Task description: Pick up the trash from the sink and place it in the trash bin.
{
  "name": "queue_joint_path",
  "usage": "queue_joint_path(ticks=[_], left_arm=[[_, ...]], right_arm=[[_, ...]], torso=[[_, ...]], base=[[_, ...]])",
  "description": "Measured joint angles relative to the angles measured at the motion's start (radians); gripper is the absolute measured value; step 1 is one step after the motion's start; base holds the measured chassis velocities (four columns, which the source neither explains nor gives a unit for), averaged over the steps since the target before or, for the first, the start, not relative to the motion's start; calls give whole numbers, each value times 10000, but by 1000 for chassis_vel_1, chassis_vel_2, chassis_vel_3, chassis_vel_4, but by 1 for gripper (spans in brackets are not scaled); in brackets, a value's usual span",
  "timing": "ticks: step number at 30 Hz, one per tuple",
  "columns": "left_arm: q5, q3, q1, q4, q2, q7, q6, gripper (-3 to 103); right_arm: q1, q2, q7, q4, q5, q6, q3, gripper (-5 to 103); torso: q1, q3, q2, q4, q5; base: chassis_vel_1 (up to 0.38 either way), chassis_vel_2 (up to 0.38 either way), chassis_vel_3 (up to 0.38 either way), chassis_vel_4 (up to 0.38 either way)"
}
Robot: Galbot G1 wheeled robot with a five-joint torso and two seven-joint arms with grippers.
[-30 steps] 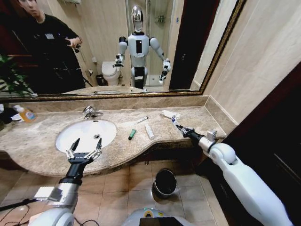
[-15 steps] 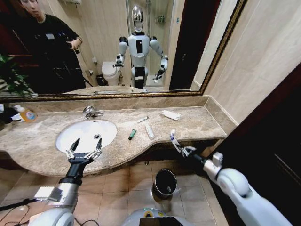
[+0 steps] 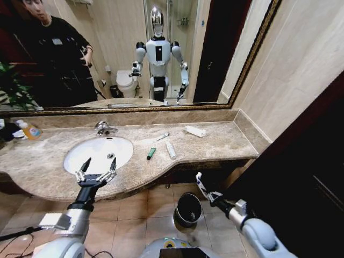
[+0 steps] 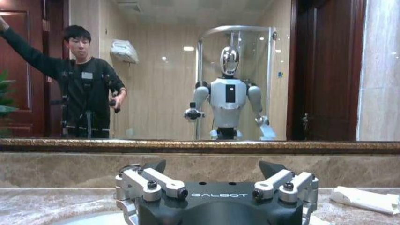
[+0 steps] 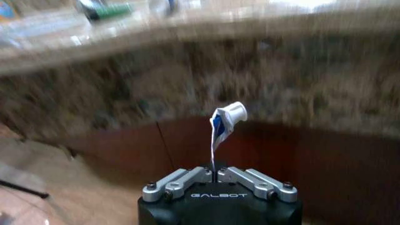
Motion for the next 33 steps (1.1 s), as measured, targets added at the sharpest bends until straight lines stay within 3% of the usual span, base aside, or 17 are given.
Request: queue_joint_path(ticks=[7,21,33], left_arm=[[0,0,0,0,0,0,0,100],[0,0,0,0,0,0,0,100],[0,0,0,0,1,0,0,100]], right_arm=[[852,747,25,-1688,-763,146,-171,0],[2409,2815,164,-5953,-2588,2119,116,0],[3154,3450,834,-7994,-3296,2724,207,0]], torso=[[1,0,0,0,-1],[0,0,0,-1,-1],[0,0,0,-1,-1]], base=[[0,0,0,0],[0,0,0,0],[0,0,0,0]])
